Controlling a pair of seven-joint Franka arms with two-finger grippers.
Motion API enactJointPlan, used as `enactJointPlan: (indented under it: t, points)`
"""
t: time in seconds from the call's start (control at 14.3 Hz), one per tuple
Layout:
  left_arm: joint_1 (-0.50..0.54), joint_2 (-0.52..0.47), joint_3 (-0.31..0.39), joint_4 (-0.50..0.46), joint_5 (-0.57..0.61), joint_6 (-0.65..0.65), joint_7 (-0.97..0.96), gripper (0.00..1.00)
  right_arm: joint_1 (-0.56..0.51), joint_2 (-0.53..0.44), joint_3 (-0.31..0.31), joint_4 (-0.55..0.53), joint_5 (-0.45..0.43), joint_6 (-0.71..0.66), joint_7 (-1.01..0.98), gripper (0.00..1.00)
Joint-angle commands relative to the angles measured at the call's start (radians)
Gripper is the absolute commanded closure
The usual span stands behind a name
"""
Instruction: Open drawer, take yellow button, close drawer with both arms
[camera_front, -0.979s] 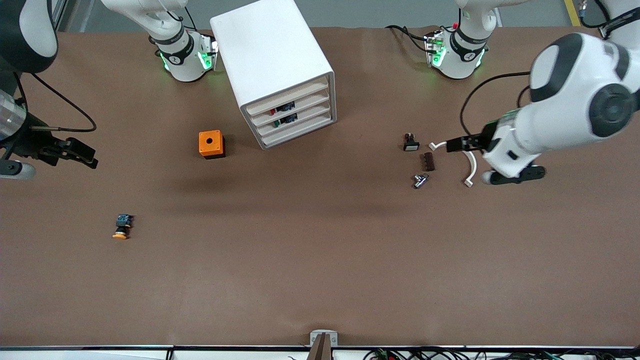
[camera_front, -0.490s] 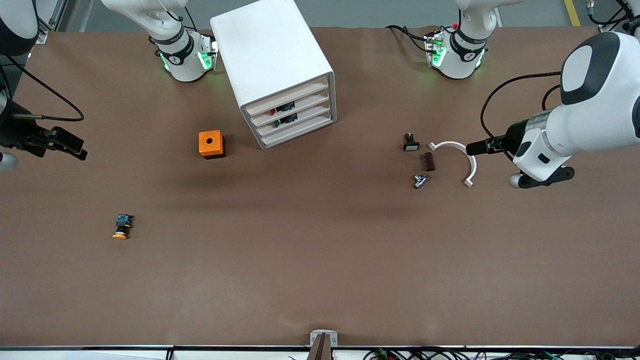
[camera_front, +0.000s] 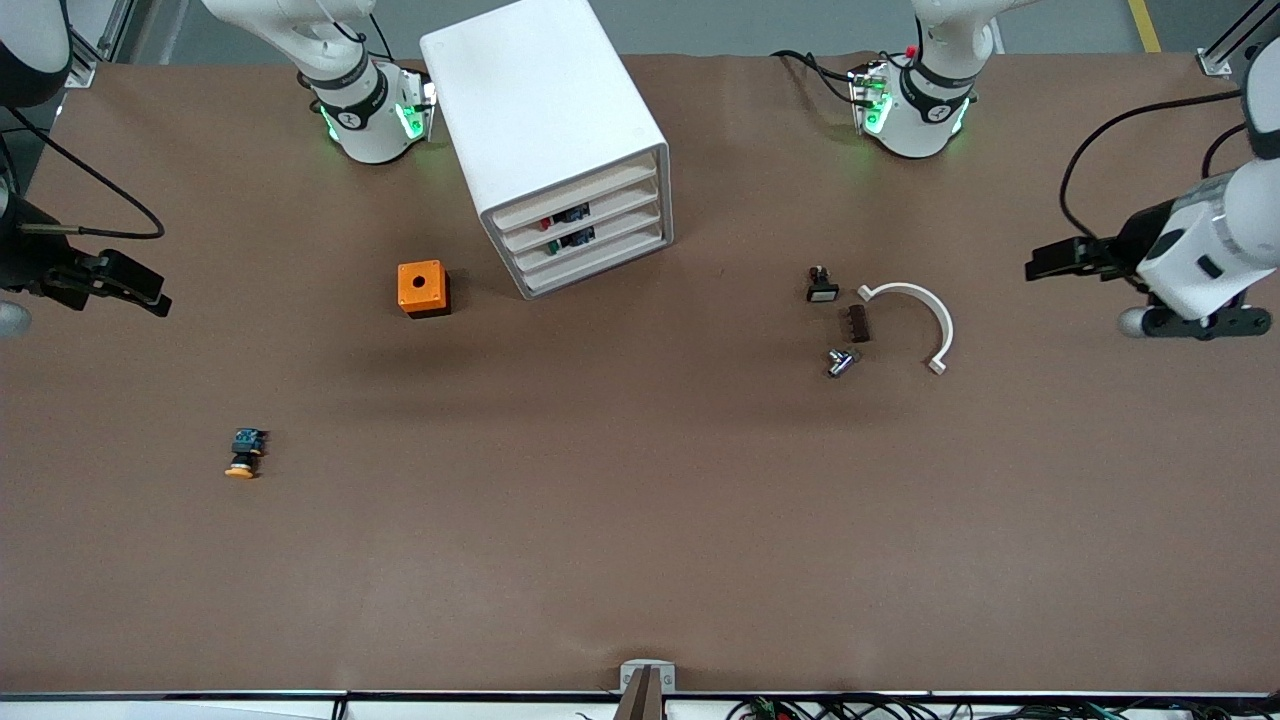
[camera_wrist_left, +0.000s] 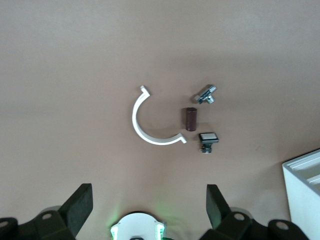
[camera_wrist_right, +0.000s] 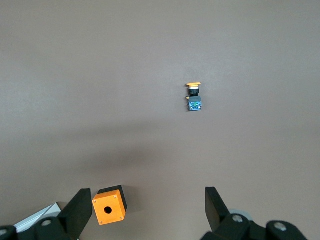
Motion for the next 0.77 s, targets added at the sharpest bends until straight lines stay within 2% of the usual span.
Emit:
enactJointPlan:
  t: [0.0,0.14,0.21,0.35,0.49,0.63,0.7]
  points:
    - [0.013,-0.097,0.004,-0.077,0.015,0.022,0.041,0.0,-0.007,-0.028,0.002,-0.023,0.013,0.006,-0.001,0.0]
    - [-0.008,-0.111,0.023,-0.094,0.015,0.057,0.043,0.0,-0.005,-0.033,0.002,-0.025,0.011,0.009,-0.001,0.0]
    - [-0.037,-0.111,0.053,-0.094,0.019,0.072,0.043,0.0,-0.005,-0.034,0.002,-0.025,0.011,0.012,-0.001,0.0]
    - [-0.133,-0.11,0.151,-0.091,0.03,0.092,0.043,0.0,-0.004,-0.042,0.002,-0.034,0.011,0.037,-0.001,0.0]
    - [-0.202,-0.105,0.204,-0.088,0.036,0.112,0.042,0.0,-0.002,-0.051,0.005,-0.025,0.011,0.043,-0.001,0.0]
    - [-0.314,-0.103,0.308,-0.087,0.056,0.114,0.04,0.0,-0.004,-0.053,0.004,-0.008,0.011,0.032,-0.003,0.0]
    - [-0.327,-0.102,0.32,-0.087,0.059,0.116,0.04,0.0,-0.005,-0.053,0.003,-0.002,0.011,0.029,-0.004,0.0]
